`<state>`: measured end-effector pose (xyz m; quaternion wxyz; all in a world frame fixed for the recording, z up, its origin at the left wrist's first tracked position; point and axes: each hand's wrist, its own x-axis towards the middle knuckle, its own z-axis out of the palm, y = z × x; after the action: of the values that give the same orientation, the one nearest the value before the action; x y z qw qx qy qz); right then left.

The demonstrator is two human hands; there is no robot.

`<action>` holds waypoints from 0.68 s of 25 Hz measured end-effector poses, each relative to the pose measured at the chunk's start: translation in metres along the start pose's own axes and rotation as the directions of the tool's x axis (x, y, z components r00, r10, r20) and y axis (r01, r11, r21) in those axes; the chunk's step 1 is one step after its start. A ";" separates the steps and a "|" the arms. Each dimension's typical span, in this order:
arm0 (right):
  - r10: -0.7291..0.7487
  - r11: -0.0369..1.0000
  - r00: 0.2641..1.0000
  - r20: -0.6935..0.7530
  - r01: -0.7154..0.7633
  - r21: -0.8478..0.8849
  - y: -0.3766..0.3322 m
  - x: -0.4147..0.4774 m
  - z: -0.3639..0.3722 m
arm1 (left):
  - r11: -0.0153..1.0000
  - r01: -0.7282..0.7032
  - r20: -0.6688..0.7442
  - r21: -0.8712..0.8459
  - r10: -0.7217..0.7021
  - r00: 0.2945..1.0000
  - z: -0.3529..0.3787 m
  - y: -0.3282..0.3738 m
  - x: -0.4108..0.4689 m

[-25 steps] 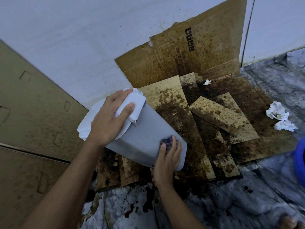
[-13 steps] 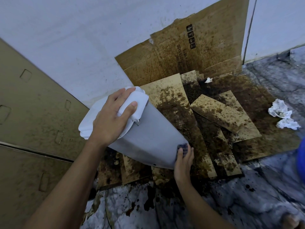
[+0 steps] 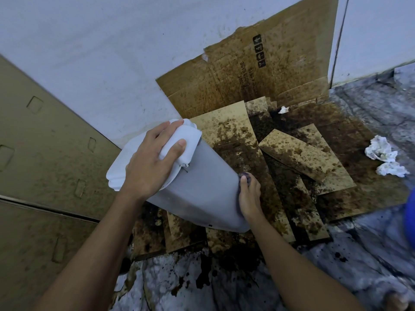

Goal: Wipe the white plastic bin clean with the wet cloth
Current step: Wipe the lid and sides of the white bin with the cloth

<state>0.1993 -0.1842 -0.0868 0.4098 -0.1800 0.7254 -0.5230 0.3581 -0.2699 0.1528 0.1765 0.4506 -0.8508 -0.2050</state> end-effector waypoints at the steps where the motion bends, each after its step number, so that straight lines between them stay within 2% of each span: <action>1: -0.028 1.000 1.000 -0.003 0.028 -0.013 -0.004 -0.003 0.002 | 1.000 0.001 -0.002 -0.001 -0.001 1.000 0.000 -0.001 0.000; 6: -0.245 0.969 0.969 0.039 0.246 -0.030 -0.051 -0.025 0.018 | 1.000 0.002 -0.004 0.002 -0.002 1.000 0.001 0.000 0.001; 11: -0.440 0.890 0.893 0.091 0.448 -0.086 -0.103 -0.047 0.032 | 1.000 0.006 -0.007 -0.006 -0.006 1.000 0.000 0.001 -0.001; 17: -0.515 0.850 0.856 0.042 0.516 -0.108 -0.115 -0.049 0.029 | 0.999 0.023 0.003 0.023 -0.023 1.000 0.003 0.008 -0.003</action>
<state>0.2320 -0.2127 0.0343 0.2474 -0.3943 0.6773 -0.5697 0.3526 -0.2624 0.1543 0.1674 0.4621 -0.8481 -0.1977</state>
